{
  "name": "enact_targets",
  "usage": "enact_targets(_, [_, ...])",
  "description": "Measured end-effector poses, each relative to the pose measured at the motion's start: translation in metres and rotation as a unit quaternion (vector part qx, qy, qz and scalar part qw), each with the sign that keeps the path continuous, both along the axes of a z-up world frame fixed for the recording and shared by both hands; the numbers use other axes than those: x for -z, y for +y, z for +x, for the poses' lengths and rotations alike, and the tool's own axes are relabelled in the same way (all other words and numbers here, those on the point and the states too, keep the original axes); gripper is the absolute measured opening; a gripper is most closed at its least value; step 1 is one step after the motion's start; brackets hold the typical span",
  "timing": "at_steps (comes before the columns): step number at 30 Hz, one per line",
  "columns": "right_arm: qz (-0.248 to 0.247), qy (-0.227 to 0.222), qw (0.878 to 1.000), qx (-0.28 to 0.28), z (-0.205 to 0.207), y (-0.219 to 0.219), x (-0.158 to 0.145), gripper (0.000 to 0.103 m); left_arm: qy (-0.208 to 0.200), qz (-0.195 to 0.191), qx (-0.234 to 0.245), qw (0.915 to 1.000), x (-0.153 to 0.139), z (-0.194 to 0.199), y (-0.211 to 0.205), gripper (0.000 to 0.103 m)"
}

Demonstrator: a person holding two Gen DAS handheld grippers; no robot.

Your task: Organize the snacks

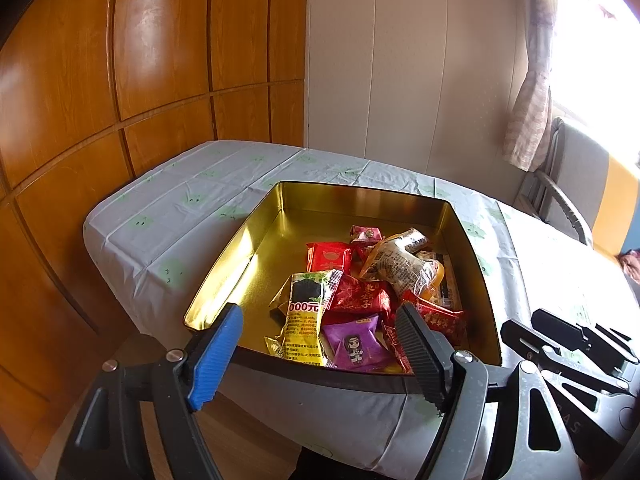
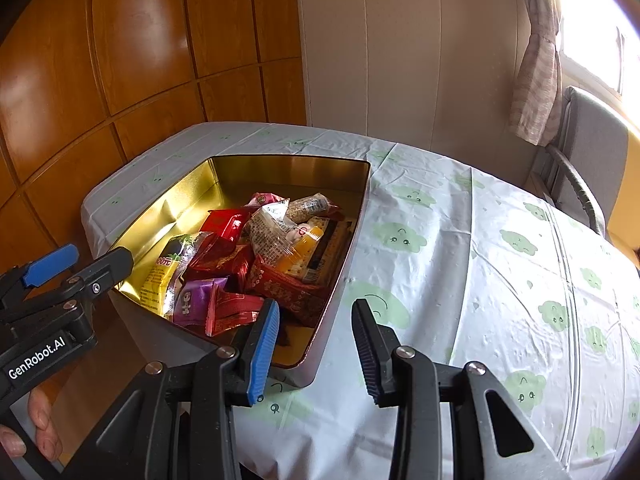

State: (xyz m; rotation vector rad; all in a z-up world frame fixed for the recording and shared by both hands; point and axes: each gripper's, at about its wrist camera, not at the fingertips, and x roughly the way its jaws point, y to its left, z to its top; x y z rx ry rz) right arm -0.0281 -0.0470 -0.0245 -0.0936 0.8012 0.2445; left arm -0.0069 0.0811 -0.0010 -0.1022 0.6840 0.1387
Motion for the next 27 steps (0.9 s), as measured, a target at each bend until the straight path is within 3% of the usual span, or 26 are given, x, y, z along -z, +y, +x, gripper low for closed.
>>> enact_targets(27, [0.001, 0.002, 1.0, -0.004, -0.0005, 0.0002, 0.0028, 0.039, -0.005, -0.007, -0.003, 1.0, -0.0003, -0.0017, 0.0038, 0.08])
